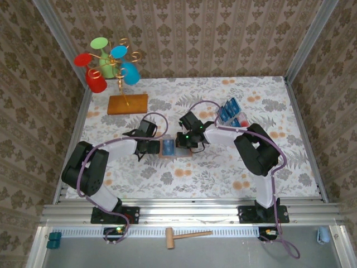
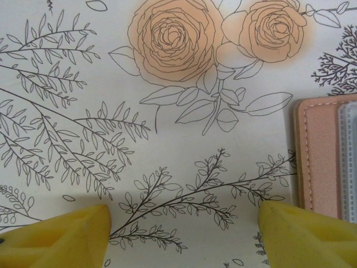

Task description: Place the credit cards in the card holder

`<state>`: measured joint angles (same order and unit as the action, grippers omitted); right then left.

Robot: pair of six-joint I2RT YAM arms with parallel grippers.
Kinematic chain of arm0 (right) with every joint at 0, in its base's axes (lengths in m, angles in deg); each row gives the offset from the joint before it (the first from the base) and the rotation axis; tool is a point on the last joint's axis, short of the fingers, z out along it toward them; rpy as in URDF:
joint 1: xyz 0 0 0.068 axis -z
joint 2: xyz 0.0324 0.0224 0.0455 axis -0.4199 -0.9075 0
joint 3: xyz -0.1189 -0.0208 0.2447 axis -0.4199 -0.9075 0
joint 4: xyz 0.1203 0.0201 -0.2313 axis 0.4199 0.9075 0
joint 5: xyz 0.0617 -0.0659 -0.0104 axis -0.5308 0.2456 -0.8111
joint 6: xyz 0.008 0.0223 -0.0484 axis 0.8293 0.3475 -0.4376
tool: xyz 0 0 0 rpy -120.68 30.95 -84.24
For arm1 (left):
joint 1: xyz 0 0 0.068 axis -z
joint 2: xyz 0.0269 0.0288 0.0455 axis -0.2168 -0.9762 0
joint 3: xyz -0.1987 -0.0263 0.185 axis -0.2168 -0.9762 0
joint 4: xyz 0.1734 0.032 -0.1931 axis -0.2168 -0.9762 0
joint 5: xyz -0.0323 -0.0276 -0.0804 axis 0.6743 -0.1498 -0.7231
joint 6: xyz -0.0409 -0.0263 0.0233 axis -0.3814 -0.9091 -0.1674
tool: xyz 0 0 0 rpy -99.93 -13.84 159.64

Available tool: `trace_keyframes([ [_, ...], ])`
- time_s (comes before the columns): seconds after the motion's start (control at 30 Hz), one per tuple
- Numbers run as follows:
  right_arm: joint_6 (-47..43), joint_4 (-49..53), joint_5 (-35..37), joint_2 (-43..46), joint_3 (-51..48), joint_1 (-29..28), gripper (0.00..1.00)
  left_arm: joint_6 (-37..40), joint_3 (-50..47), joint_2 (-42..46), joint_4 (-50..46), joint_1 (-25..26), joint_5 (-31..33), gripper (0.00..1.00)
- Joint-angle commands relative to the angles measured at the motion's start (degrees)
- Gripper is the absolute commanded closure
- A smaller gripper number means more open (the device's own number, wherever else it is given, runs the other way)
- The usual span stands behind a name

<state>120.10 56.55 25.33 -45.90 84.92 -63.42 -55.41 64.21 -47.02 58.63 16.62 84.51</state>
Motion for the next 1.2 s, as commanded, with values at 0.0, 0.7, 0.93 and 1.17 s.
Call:
trace_keyframes([
  [0.0, 1.10, -0.91, -1.24, 1.67, -0.48, -0.78, 0.96, -0.62, -1.16, 0.99, -0.61, -0.32, -0.66, 0.28],
  [0.7, 1.84, -0.57, -1.33, -3.37, 3.96, -0.78, 0.96, -0.46, -1.33, 0.47, 0.09, -0.32, -1.37, 0.29],
  [0.93, 1.62, -0.44, -0.80, -3.84, 3.25, -0.58, 0.96, -0.46, -1.34, 0.36, 0.26, -0.28, -1.61, 0.30],
  [1.17, 1.63, -0.48, -1.42, -4.62, 3.90, -0.61, 0.96, -0.49, -1.45, 0.21, 0.53, -0.19, -1.79, 0.30],
])
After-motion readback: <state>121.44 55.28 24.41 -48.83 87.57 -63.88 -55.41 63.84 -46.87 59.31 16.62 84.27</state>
